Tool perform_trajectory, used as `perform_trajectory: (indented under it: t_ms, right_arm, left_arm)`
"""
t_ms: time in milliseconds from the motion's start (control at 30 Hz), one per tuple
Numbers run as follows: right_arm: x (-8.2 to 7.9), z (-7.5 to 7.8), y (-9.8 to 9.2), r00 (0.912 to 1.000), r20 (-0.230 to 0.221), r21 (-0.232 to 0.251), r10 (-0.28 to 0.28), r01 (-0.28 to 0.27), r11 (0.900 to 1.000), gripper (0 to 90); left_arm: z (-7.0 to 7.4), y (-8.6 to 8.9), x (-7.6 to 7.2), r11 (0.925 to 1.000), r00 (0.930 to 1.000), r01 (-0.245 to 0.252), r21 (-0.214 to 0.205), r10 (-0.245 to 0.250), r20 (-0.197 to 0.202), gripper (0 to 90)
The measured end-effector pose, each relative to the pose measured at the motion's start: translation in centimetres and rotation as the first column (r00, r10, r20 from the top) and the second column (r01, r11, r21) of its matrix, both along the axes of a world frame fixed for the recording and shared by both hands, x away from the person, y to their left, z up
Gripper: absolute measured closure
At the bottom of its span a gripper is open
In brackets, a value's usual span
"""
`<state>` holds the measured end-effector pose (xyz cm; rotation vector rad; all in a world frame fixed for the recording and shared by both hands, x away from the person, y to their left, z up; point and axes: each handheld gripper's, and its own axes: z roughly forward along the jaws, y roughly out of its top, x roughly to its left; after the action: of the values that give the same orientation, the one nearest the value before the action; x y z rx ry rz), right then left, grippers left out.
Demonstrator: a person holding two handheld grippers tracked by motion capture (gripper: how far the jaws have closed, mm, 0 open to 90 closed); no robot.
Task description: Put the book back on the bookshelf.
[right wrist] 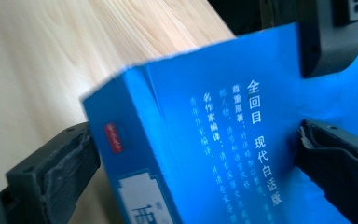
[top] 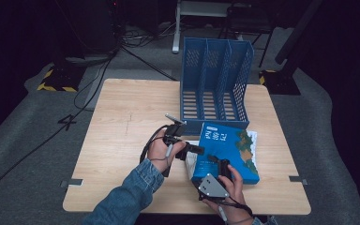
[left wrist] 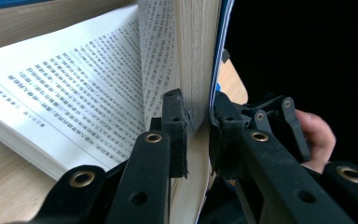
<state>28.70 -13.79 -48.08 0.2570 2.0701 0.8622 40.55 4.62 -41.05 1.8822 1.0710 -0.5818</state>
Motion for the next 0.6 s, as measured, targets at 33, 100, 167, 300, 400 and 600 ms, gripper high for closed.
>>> perform_trajectory:
  t_ms: [33, 100, 167, 300, 400, 600]
  right_arm:
    - [0.1, -0.3, 0.1, 0.9995, 0.029, -0.036, -0.01, 0.011, 0.9993, 0.1]
    - [0.2, -0.6, 0.2, 0.9979, 0.058, -0.055, -0.029, 0.032, 0.9979, 0.1]
    - [0.3, -0.8, 0.3, 0.9967, 0.068, -0.056, -0.046, 0.049, 0.9972, 0.1]
    - [1.3, -0.9, 0.3, 0.9938, 0.081, -0.089, -0.076, 0.083, 0.9925, 0.0]
    - [1.8, -1.5, 0.5, 0.9916, 0.106, -0.122, -0.074, 0.087, 0.9888, 0.0]
    - [2.4, -2.0, 0.4, 0.9912, 0.116, -0.114, -0.064, 0.078, 0.9904, 0.0]
  left_arm:
    - [-0.1, -0.1, 0.1, 1.0, 1.0, 0.001, 0.002, -0.001, 0.005, 78.6]
    - [-0.1, -0.2, 0.1, 1.0, 1.0, -0.005, 0.005, 0.005, -0.004, 78.6]
    - [-0.3, -0.2, 0.1, 1.0, 1.0, -0.005, 0.003, 0.005, -0.008, 78.5]
    - [-0.8, 0.0, 0.2, 0.9997, 0.9996, -0.023, -0.007, 0.023, -0.019, 78.0]
    - [-1.3, 0.2, 0.4, 0.9994, 0.9988, -0.033, -0.006, 0.033, -0.037, 78.0]
    - [-1.6, 0.2, 0.1, 0.9978, 0.9974, -0.066, -0.002, 0.066, -0.028, 77.9]
